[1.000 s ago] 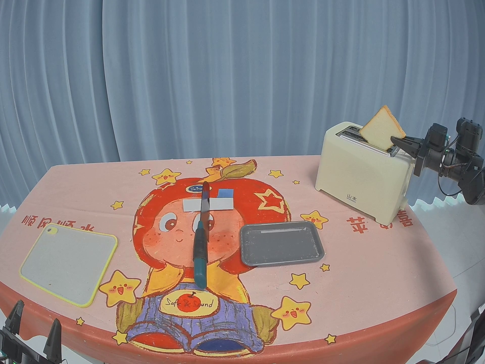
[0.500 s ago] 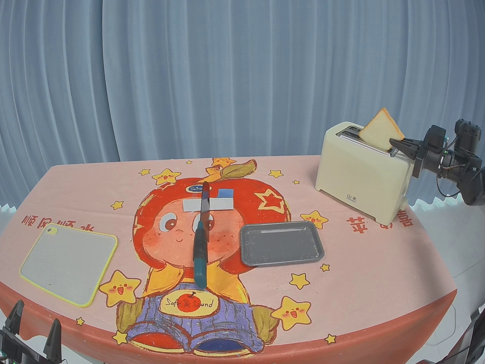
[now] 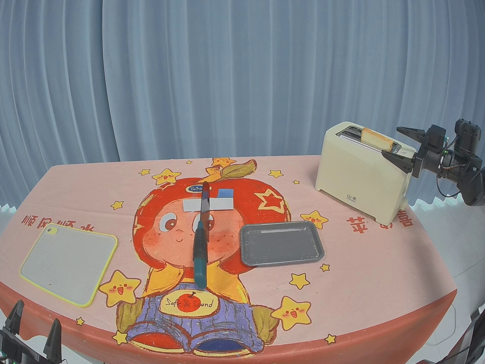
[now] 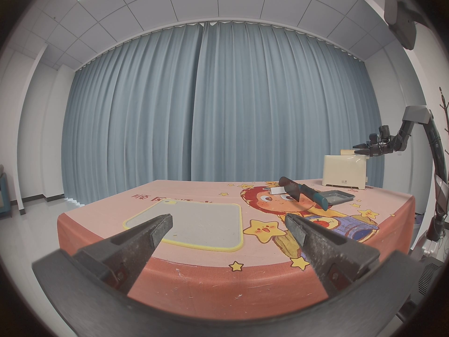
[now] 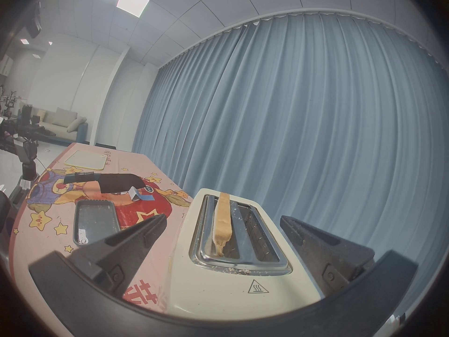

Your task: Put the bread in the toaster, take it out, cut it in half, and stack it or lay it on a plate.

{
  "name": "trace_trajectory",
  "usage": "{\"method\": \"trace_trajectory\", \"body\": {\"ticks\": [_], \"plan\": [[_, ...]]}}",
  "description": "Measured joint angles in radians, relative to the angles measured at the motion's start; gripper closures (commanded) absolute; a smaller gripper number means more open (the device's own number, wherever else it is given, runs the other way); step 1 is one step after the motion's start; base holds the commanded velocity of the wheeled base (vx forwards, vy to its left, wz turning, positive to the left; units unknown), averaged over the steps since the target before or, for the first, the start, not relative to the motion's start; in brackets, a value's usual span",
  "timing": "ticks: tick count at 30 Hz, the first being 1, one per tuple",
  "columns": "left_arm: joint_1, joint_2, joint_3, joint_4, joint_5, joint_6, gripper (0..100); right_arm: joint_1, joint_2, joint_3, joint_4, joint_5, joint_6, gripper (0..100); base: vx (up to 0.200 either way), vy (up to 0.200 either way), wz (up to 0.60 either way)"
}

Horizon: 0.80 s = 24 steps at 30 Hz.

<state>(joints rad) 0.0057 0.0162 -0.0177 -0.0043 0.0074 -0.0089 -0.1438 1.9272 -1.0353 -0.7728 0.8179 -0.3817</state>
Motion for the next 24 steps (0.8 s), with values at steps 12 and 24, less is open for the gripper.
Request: {"method": "trace_trajectory", "body": {"ticks": [12, 24], "plan": [[0.000, 0.000, 0.000, 0.000, 0.000, 0.000, 0, 0.021, -0.114, 0.078, -0.007, -0.123, 0.089, 0, 0.000, 0.000, 0.00], [0.000, 0.000, 0.000, 0.000, 0.000, 0.000, 0, 0.077, -0.371, 0.339, 0.002, -0.277, 0.423, 0, 0.000, 0.000, 0.00]]}}
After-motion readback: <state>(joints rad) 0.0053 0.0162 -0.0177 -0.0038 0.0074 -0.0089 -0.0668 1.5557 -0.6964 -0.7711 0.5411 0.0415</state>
